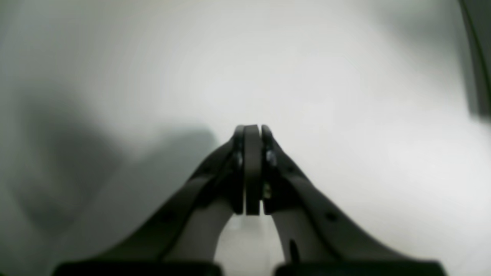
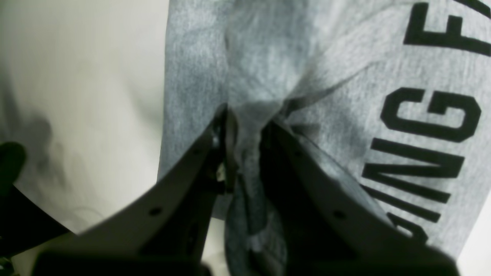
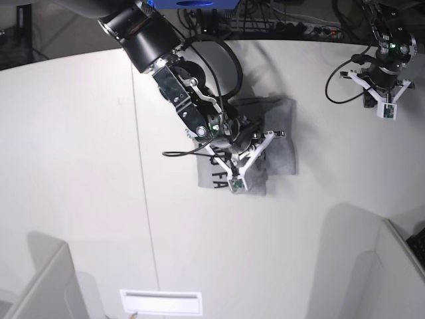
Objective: Fold the T-shirt properly
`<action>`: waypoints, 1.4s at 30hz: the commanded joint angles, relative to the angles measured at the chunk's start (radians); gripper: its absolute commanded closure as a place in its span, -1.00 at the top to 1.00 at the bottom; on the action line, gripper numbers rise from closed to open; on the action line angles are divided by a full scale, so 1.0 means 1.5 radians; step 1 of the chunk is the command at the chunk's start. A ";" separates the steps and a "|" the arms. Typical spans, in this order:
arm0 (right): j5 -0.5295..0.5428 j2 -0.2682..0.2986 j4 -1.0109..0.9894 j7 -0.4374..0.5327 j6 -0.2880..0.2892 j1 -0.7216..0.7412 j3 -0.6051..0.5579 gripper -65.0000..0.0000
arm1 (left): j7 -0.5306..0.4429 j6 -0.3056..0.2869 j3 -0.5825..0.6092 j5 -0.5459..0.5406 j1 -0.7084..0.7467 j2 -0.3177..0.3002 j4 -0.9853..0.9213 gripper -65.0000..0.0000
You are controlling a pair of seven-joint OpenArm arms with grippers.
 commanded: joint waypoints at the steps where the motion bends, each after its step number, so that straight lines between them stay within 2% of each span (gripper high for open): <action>1: 0.004 -0.009 0.011 0.011 -0.001 0.013 -0.001 -1.00 | -0.009 -0.004 -0.010 -0.027 0.002 -0.009 0.004 -1.00; 3: 0.006 -0.009 0.011 0.008 -0.001 0.010 -0.001 -1.00 | -0.009 -0.004 -0.022 -0.057 0.002 -0.009 -0.002 -1.00; 5: 0.038 -0.009 0.011 0.008 -0.001 0.010 -0.001 -1.00 | -0.009 -0.004 -0.024 -0.068 0.002 -0.009 -0.011 -1.00; 6: 0.060 -0.008 0.011 0.009 -0.001 0.010 -0.001 -0.83 | -0.009 -0.004 -0.024 -0.069 0.001 -0.009 -0.015 -1.00; 9: 0.084 -0.007 0.011 0.011 -0.002 0.013 -0.002 -0.04 | -0.009 -0.004 -0.024 -0.069 0.001 -0.009 -0.021 -1.00; 10: 0.084 -0.007 0.011 0.011 -0.002 0.013 -0.002 0.11 | -0.009 -0.004 -0.024 -0.069 0.001 -0.009 -0.021 -1.00; 11: 0.085 -0.007 0.011 0.012 -0.002 0.013 -0.002 0.15 | -0.009 -0.004 -0.024 -0.069 0.001 -0.009 -0.021 -1.00; 15: 0.089 -0.008 0.011 0.019 -0.002 0.014 -0.002 0.15 | -0.009 -0.004 -0.028 -0.068 0.001 -0.009 -0.020 -1.00; 20: 0.089 -0.009 0.001 0.046 -0.003 0.033 -0.084 0.15 | -0.009 -0.004 -0.067 -0.071 0.001 -0.009 -0.020 -1.00; 24: 0.095 -0.011 -0.021 0.046 -0.003 0.043 -0.098 0.15 | -0.009 -0.004 -0.093 -0.071 0.001 -0.009 -0.020 -1.00; 29: 0.188 -0.011 -0.028 0.079 -0.004 0.089 -0.152 0.15 | 0.057 -0.005 -0.132 -0.071 -0.006 -0.008 -0.020 -1.00; 32: 0.245 -0.011 -0.047 0.083 -0.030 0.129 -0.188 0.15 | 0.059 -0.005 -0.133 -0.071 -0.006 -0.008 -0.017 -1.00; 35: 0.310 -0.010 -0.045 0.100 -0.034 0.176 -0.229 0.15 | 0.059 -0.005 -0.134 -0.071 -0.007 -0.009 -0.020 -1.00; 38: 0.311 0.000 -0.010 0.100 -0.043 0.210 -0.229 0.15 | 0.059 -0.005 -0.134 -0.071 -0.007 -0.009 -0.018 -1.00; 40: 0.293 0.032 0.016 0.082 -0.070 0.211 -0.208 0.05 | 0.059 -0.005 -0.134 -0.071 -0.007 -0.009 -0.017 -1.00; 42: 0.272 0.056 0.042 0.056 -0.093 0.209 -0.179 -0.29 | 0.059 -0.005 -0.135 -0.072 -0.007 -0.009 -0.017 -1.00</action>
